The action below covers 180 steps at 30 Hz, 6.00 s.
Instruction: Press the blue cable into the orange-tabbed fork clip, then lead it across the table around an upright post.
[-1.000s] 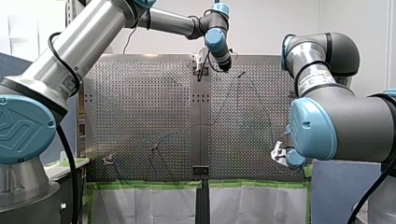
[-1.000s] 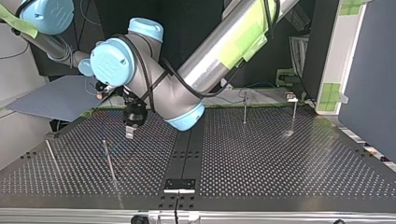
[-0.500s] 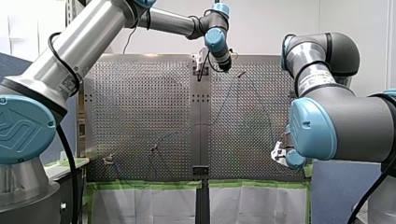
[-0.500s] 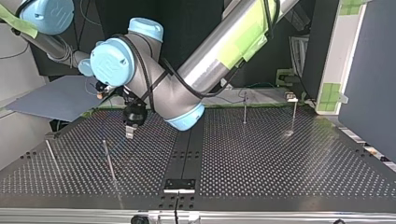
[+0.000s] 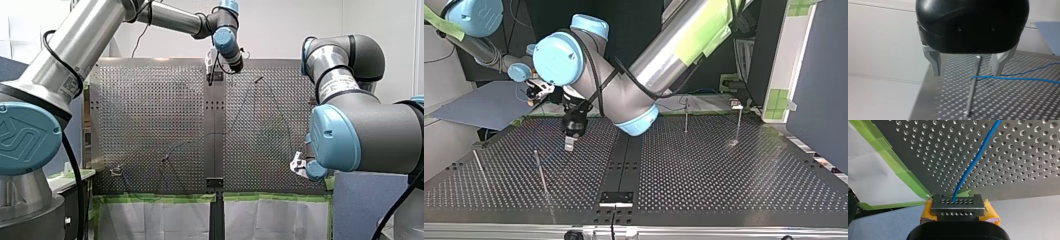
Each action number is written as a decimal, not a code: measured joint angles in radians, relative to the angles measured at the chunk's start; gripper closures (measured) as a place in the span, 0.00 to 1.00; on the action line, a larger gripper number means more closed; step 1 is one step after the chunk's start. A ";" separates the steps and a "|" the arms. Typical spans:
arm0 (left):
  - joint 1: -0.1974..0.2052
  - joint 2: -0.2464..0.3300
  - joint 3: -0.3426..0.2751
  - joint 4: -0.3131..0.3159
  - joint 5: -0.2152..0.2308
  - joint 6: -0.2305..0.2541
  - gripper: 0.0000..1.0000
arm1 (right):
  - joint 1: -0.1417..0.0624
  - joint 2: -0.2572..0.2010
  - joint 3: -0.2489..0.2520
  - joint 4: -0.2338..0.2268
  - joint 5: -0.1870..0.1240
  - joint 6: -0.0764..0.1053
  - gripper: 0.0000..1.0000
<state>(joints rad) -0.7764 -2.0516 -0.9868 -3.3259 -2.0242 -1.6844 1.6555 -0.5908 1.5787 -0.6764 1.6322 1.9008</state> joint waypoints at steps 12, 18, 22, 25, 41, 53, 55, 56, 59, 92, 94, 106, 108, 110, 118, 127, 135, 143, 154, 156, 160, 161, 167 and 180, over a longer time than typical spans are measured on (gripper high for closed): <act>-0.001 0.120 -0.120 0.119 -0.085 -0.029 0.00 | 0.001 0.000 0.000 0.001 0.000 -0.003 1.00; -0.008 0.178 -0.181 0.181 -0.104 -0.064 0.00 | -0.001 0.000 -0.001 0.001 0.000 -0.003 1.00; -0.009 0.191 -0.218 0.218 -0.104 -0.096 0.00 | -0.002 0.000 0.000 0.001 0.000 -0.004 1.00; -0.010 0.193 -0.246 0.245 -0.101 -0.120 0.00 | -0.003 0.000 0.000 0.001 0.001 -0.004 1.00; 0.000 0.194 -0.399 0.398 -0.072 -0.220 0.00 | 0.002 0.000 0.000 0.001 0.000 -0.013 1.00; 0.001 0.194 -0.504 0.504 -0.091 -0.235 0.00 | 0.005 0.000 0.000 0.003 0.000 -0.015 1.00; 0.001 0.194 -0.519 0.519 -0.094 -0.236 0.00 | 0.006 0.000 0.000 0.003 0.000 -0.015 1.00; 0.001 0.194 -0.529 0.529 -0.095 -0.237 0.00 | 0.006 0.000 0.000 0.003 0.000 -0.015 1.00; 0.001 0.194 -0.555 0.555 -0.096 -0.237 0.00 | 0.006 0.000 0.000 0.003 0.000 -0.016 1.00; 0.001 0.194 -0.867 0.867 -0.092 -0.235 0.00 | 0.009 -0.001 0.000 0.004 0.000 -0.030 1.00; 0.001 0.194 -0.885 0.886 -0.092 -0.234 0.00 | 0.009 -0.001 0.000 0.004 0.000 -0.031 1.00; -0.001 0.194 -1.004 0.930 -0.094 -0.230 0.00 | 0.010 -0.001 0.000 0.006 0.000 -0.031 1.00; -0.001 0.194 -1.023 0.930 -0.094 -0.230 0.00 | 0.010 -0.001 0.000 0.006 0.000 -0.031 1.00; -0.001 0.194 -1.043 0.930 -0.094 -0.230 0.00 | 0.011 0.000 0.000 0.006 0.000 -0.031 1.00; 0.001 0.194 -1.114 0.935 -0.092 -0.227 0.00 | 0.012 0.000 0.000 0.007 0.000 -0.031 1.00; 0.003 0.194 -1.200 0.995 -0.084 -0.176 0.00 | 0.013 0.000 0.000 0.007 0.000 -0.031 1.00; 0.004 0.194 -1.283 1.060 -0.059 -0.135 0.00 | 0.012 0.000 0.000 0.006 0.000 -0.033 1.00; 0.009 0.193 -1.366 1.110 -0.015 -0.176 0.00 | 0.013 -0.001 0.000 0.007 -0.001 -0.034 1.00; 0.019 0.193 -1.389 1.211 0.086 -0.202 0.00 | 0.013 -0.001 -0.005 0.022 -0.001 -0.035 1.00; 0.020 0.193 -1.389 1.219 0.094 -0.201 0.00 | 0.013 -0.001 -0.005 0.022 -0.001 -0.035 1.00; 0.020 0.193 -1.389 1.224 0.098 -0.201 0.00 | 0.013 -0.001 -0.005 0.023 -0.001 -0.035 1.00; 0.020 0.193 -1.389 1.225 0.099 -0.201 0.00 | 0.013 -0.001 -0.006 0.023 -0.001 -0.035 1.00; 0.020 0.193 -1.389 1.225 0.099 -0.201 0.00 | 0.013 -0.001 -0.005 0.023 -0.001 -0.035 1.00; 0.020 0.193 -1.389 1.225 0.099 -0.201 0.00 | 0.013 -0.001 -0.005 0.023 -0.001 -0.035 1.00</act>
<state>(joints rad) -0.7566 -1.8582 -2.3758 -2.1007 -1.9248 -1.8852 1.6682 -0.5916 1.5732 -0.6536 1.6308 1.8656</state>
